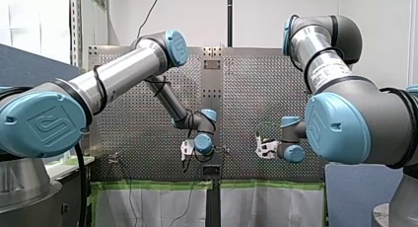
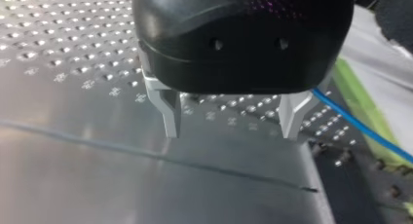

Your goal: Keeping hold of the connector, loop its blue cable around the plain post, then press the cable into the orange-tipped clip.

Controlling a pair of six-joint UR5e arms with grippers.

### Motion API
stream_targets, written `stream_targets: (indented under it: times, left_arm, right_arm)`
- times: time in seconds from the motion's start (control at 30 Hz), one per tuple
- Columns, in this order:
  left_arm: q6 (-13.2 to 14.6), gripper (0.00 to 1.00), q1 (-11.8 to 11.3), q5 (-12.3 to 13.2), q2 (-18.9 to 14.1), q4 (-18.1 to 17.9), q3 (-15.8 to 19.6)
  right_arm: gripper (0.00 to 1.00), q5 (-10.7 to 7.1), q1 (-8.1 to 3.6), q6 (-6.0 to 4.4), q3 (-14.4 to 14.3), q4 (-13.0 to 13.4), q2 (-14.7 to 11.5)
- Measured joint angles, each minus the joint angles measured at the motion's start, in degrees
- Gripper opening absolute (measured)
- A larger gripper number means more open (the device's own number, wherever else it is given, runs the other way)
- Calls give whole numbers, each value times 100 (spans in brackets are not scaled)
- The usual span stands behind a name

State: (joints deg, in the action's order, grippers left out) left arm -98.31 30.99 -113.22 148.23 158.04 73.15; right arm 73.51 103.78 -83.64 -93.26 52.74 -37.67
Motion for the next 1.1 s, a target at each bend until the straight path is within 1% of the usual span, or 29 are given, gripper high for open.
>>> stream_targets:
  times: [0.1,0.2,0.43,0.63,0.73,0.83,1.0,1.1]
  left_arm:
    - [22,99,53,15,-9,75,43]
    - [21,99,105,84,-85,22,166]
    - [-10,99,154,446,-461,-335,578]
    - [-9,99,224,730,-551,-316,891]
    - [-10,99,241,757,-556,-290,1031]
    - [-12,99,245,751,-555,-264,1094]
    - [-26,99,249,742,-555,-244,1118]
    - [-36,99,255,762,-559,-290,1118]
  right_arm:
    - [0,0,-1,2,3,0,0]
    - [0,-1,-11,3,2,0,0]
    - [0,0,-19,5,1,-4,0]
    - [0,10,-25,31,1,-47,0]
    - [0,13,-28,43,2,-63,0]
    - [0,15,-29,46,0,-68,0]
    - [0,15,-29,47,0,-78,0]
    - [0,15,-31,49,1,-85,0]
